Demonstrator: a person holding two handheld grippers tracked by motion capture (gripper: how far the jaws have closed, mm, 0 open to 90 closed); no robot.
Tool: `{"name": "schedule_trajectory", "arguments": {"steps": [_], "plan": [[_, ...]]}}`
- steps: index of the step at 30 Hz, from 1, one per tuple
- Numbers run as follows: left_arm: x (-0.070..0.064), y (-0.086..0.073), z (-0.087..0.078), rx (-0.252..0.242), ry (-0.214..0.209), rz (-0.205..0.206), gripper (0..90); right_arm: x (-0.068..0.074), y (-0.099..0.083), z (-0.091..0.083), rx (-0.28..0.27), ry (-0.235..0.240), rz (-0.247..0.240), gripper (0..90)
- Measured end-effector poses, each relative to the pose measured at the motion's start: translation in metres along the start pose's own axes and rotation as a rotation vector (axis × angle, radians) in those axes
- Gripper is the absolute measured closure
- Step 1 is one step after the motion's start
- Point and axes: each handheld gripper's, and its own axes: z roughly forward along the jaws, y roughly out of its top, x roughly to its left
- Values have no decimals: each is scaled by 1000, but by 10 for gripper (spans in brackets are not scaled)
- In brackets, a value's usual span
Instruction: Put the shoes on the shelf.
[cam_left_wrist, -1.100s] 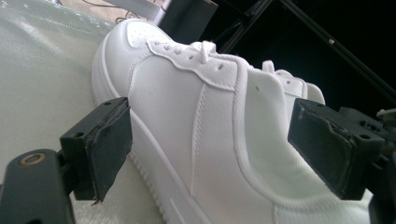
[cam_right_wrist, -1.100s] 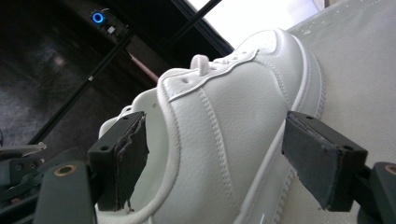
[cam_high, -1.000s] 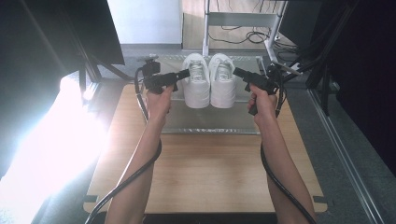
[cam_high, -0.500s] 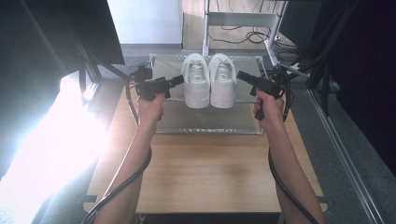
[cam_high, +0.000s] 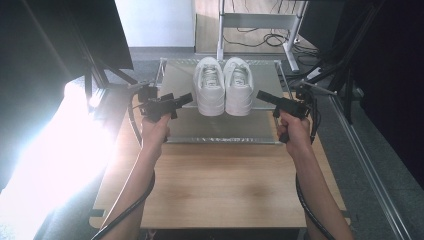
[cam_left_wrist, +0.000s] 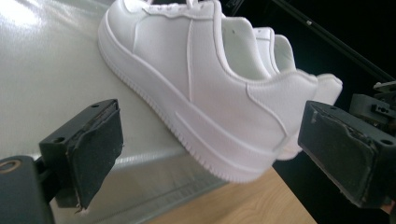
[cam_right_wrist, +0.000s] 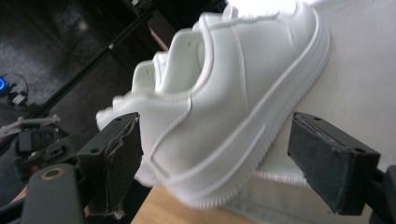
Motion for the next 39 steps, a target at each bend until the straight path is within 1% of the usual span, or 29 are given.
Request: {"name": "schedule_trajectory", "arguments": {"steps": [2,8,9,13,14,15,18,20,21,26,31,33,35,39], "plan": [[1,-7,-3,1,-3,6,66,-2,-7,-4,12,23,2,174],[6,-27,-9,8,-15,-5,66,-7,-23,-13,30,40,2,162],[7,-30,-11,9,-20,-8,67,-9,-28,-17,33,41,-5,161],[10,-44,-16,7,-29,-21,67,-11,-35,-23,36,48,-6,158],[10,-47,-18,8,-28,-21,67,-13,-40,-28,37,46,-6,157],[11,-51,-20,13,-28,-18,67,-13,-40,-28,37,46,-6,157],[13,-61,-24,19,-38,-13,68,-18,-46,-35,45,43,-14,155],[14,-67,-28,28,-41,0,68,-24,-53,-43,47,36,-15,155],[15,-69,-29,31,-40,7,68,-24,-53,-43,47,36,-15,155],[17,-82,-39,45,-20,44,67,-36,-64,-57,49,12,-18,153],[17,-95,-51,61,20,89,62,-45,-76,-72,52,-12,-28,149],[17,-100,-54,63,35,100,56,-49,-81,-77,56,-31,-37,147],[18,-106,-57,74,55,111,39,-52,-86,-82,63,-43,-36,145],[21,-118,-61,103,86,127,16,-56,-96,-89,74,-83,-62,141]]}}
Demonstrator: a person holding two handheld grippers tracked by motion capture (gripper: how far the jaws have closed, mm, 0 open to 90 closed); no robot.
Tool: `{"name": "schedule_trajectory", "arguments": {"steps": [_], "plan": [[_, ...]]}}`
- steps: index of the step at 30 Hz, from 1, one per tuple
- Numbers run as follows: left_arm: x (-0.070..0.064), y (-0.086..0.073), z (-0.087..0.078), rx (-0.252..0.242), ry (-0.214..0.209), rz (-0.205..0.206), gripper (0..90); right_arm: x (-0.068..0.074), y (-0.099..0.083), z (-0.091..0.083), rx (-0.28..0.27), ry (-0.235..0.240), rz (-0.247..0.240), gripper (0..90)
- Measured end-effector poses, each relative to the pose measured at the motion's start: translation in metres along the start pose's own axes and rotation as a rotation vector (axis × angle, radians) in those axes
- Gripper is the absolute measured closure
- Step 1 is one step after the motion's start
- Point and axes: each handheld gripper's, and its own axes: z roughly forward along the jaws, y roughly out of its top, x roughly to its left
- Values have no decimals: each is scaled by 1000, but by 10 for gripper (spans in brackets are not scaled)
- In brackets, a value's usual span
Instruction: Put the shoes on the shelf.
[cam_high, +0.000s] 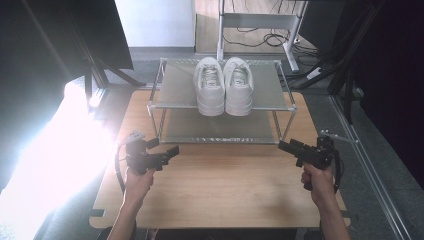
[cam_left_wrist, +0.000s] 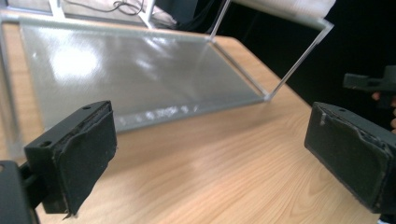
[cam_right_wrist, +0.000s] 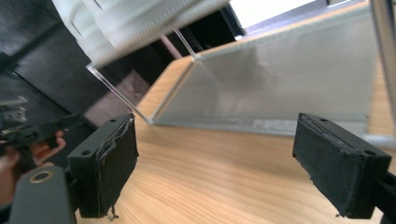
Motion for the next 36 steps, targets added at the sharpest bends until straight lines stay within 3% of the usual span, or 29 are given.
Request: {"name": "schedule_trajectory", "arguments": {"steps": [9,25,32,36], "plan": [[-1,-25,1,57,64,42,0,-1,-25,-3,67,-104,-111,134],[-8,-76,16,176,174,130,0,5,-74,18,236,-288,-312,46],[-11,-93,28,330,264,207,0,6,-97,32,322,-357,-429,42],[-13,-96,32,357,286,225,0,5,-103,35,355,-373,-460,42]]}}
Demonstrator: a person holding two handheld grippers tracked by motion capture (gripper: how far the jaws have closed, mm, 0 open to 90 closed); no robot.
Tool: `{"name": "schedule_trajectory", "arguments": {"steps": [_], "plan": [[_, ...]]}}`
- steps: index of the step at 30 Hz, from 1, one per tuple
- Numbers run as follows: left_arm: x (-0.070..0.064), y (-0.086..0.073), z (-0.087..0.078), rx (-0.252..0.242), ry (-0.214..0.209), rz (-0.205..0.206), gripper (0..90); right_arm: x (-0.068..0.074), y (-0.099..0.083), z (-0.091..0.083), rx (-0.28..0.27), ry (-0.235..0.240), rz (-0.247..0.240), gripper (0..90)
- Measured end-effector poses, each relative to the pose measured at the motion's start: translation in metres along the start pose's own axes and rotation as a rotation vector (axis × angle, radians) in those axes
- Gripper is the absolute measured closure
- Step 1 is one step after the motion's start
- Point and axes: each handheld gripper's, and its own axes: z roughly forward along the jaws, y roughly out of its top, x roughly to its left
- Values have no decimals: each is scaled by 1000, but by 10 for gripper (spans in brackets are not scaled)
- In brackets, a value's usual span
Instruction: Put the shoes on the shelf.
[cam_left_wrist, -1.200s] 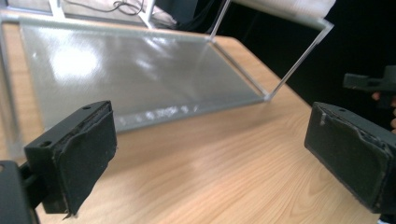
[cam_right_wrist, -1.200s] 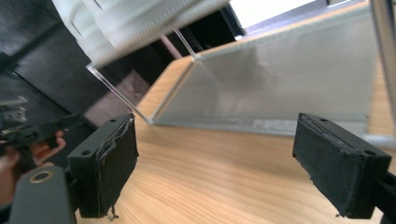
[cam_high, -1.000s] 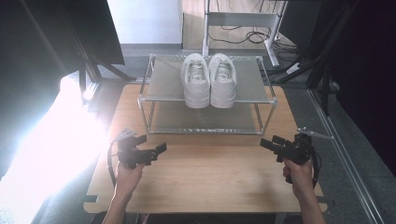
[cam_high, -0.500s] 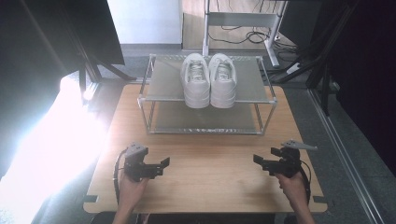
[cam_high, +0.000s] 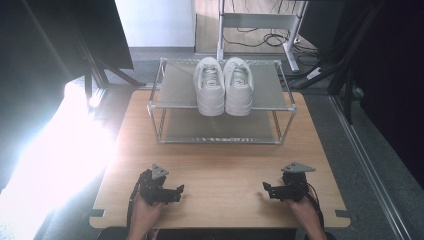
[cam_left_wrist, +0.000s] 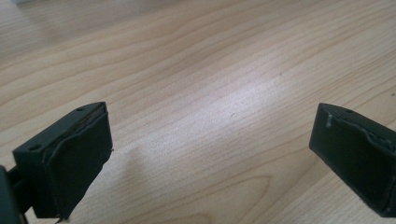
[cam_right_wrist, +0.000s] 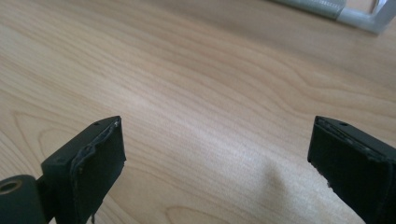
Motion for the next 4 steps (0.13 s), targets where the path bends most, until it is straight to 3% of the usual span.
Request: {"name": "schedule_trajectory", "arguments": {"steps": [4], "plan": [[-1,-1,2,16,8,6,0,2,-3,2,17,3,-8,45]]}}
